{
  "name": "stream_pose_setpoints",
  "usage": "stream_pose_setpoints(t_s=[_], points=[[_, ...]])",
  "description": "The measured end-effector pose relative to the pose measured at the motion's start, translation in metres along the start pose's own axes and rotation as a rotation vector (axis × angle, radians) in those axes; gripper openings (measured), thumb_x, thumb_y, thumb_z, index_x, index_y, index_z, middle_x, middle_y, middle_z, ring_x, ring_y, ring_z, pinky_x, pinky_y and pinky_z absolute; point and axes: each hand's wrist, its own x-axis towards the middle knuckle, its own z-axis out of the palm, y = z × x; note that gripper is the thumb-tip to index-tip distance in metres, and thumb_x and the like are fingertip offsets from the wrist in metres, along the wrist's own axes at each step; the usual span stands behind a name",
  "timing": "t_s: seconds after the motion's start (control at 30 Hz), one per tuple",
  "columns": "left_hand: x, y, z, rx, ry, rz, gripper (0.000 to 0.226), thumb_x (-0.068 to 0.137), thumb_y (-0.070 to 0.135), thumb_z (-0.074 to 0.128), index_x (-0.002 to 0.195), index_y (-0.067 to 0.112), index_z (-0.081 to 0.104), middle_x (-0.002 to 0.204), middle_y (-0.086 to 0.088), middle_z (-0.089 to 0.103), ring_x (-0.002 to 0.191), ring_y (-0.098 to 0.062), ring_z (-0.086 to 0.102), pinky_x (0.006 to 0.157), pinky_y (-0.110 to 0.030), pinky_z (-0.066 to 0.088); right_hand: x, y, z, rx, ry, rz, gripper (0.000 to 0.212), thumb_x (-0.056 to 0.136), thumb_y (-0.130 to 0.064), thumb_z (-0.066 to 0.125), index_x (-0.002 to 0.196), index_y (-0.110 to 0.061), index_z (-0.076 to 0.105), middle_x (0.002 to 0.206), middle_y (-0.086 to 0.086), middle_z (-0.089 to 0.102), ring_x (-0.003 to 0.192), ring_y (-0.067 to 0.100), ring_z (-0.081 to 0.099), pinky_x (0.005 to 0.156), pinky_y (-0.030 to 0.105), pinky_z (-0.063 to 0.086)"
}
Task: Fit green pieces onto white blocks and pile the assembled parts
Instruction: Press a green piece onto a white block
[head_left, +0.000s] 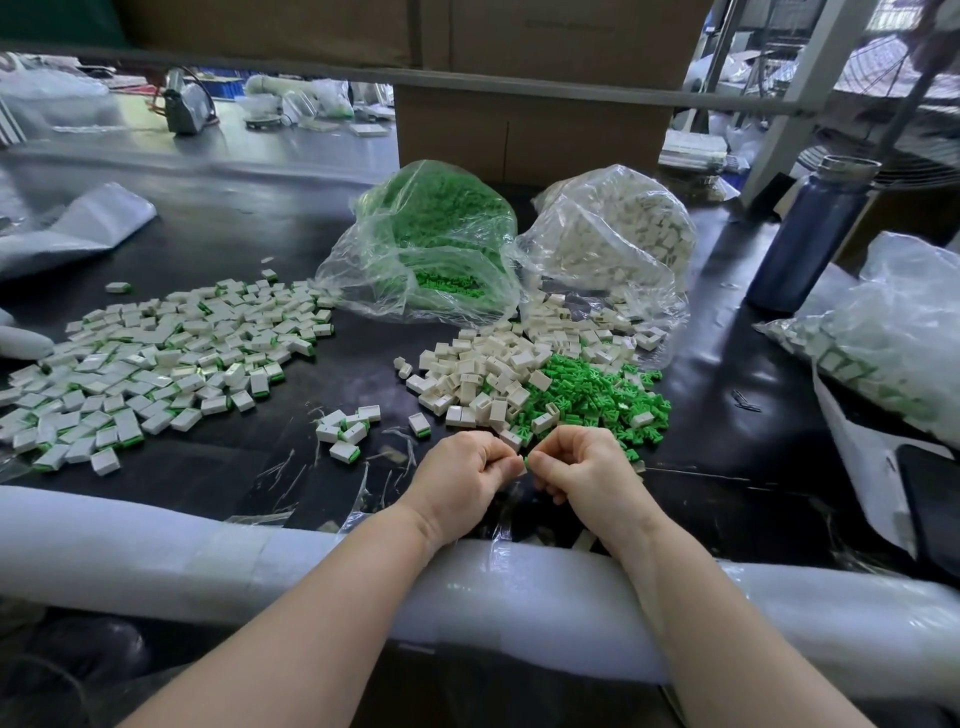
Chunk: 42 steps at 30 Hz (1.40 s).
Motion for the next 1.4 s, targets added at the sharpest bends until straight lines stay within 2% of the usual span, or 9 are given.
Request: stream_pose_setpoints(t_s=[0.17, 0.33, 0.5, 0.6, 0.67, 0.77, 1.03, 1.2, 1.4], points=[[-0.001, 0.0, 0.002, 0.053, -0.011, 0.038, 0.016, 0.09, 0.018, 0.059, 0.091, 0.007, 0.071, 0.078, 0.004, 0.056, 0.078, -0.012, 0.052, 0.076, -0.025, 0.041, -0.001, -0.001, 0.0, -0.049, -0.011, -0.013, 0.021, 0.084, -0.004, 0.063, 0.065, -0.014, 0.061, 0.054, -0.004, 0.059, 0.048, 0.005, 0.051, 0.049, 0.019, 0.044], [-0.001, 0.002, 0.003, -0.138, 0.027, 0.003, 0.018, 0.092, 0.018, 0.057, 0.094, 0.006, 0.071, 0.086, -0.009, 0.07, 0.085, -0.024, 0.063, 0.082, -0.037, 0.049, 0.0, -0.001, 0.003, 0.168, 0.101, -0.026, 0.017, 0.083, -0.003, 0.065, 0.067, -0.008, 0.063, 0.046, -0.006, 0.058, 0.044, 0.001, 0.052, 0.045, 0.014, 0.043], [-0.001, 0.004, 0.002, -0.286, 0.054, -0.042, 0.013, 0.089, 0.016, 0.061, 0.094, 0.01, 0.072, 0.085, -0.005, 0.072, 0.083, -0.019, 0.066, 0.079, -0.024, 0.053, 0.0, -0.001, 0.002, 0.274, 0.141, -0.053, 0.011, 0.08, -0.003, 0.068, 0.071, -0.007, 0.066, 0.056, 0.0, 0.064, 0.049, 0.006, 0.059, 0.047, 0.017, 0.048], [-0.001, 0.004, 0.001, -0.341, 0.048, -0.064, 0.012, 0.088, 0.013, 0.061, 0.095, 0.011, 0.07, 0.085, -0.017, 0.069, 0.083, -0.033, 0.065, 0.083, -0.039, 0.053, -0.001, -0.002, 0.003, 0.279, 0.111, -0.072, 0.011, 0.079, -0.003, 0.07, 0.07, -0.007, 0.066, 0.058, 0.002, 0.065, 0.051, 0.007, 0.059, 0.048, 0.018, 0.049], [-0.001, 0.005, 0.001, -0.347, 0.046, -0.064, 0.009, 0.087, 0.012, 0.061, 0.089, 0.016, 0.068, 0.077, -0.016, 0.064, 0.073, -0.031, 0.059, 0.079, -0.042, 0.051, -0.002, -0.002, 0.003, 0.28, 0.091, -0.088, 0.012, 0.079, -0.002, 0.07, 0.069, -0.007, 0.066, 0.058, 0.002, 0.064, 0.051, 0.007, 0.058, 0.048, 0.017, 0.048], [0.0, 0.004, 0.002, -0.309, 0.062, -0.058, 0.011, 0.086, 0.011, 0.062, 0.082, 0.021, 0.065, 0.071, -0.005, 0.058, 0.067, -0.017, 0.053, 0.073, -0.038, 0.051, -0.002, -0.001, 0.003, 0.281, 0.076, -0.113, 0.016, 0.079, -0.001, 0.07, 0.066, -0.01, 0.066, 0.056, -0.001, 0.064, 0.051, 0.006, 0.057, 0.048, 0.017, 0.047], [-0.001, 0.006, 0.0, -0.311, 0.064, -0.056, 0.011, 0.085, 0.007, 0.058, 0.083, 0.017, 0.064, 0.074, -0.006, 0.059, 0.068, -0.017, 0.053, 0.071, -0.036, 0.051, -0.001, -0.001, 0.003, 0.29, 0.061, -0.124, 0.019, 0.083, -0.006, 0.067, 0.068, -0.018, 0.068, 0.062, -0.001, 0.065, 0.058, 0.008, 0.059, 0.052, 0.019, 0.048], [-0.001, 0.01, -0.001, -0.341, 0.069, 0.0, 0.009, 0.087, 0.005, 0.06, 0.089, 0.014, 0.063, 0.095, -0.003, 0.049, 0.071, -0.007, 0.048, 0.066, -0.008, 0.045, 0.0, 0.001, 0.006, 0.264, 0.009, -0.087, 0.009, 0.091, -0.018, 0.058, 0.084, -0.016, 0.065, 0.073, -0.001, 0.065, 0.07, 0.013, 0.062, 0.061, 0.023, 0.051], [-0.001, 0.012, -0.001, -0.33, 0.019, 0.037, 0.013, 0.087, 0.0, 0.057, 0.099, 0.002, 0.063, 0.103, -0.002, 0.04, 0.071, 0.001, 0.047, 0.073, -0.004, 0.042, -0.001, -0.003, 0.004, 0.192, -0.116, -0.101, 0.024, 0.092, -0.021, 0.054, 0.073, -0.023, 0.068, 0.065, -0.004, 0.062, 0.063, 0.006, 0.057, 0.058, 0.016, 0.047]])
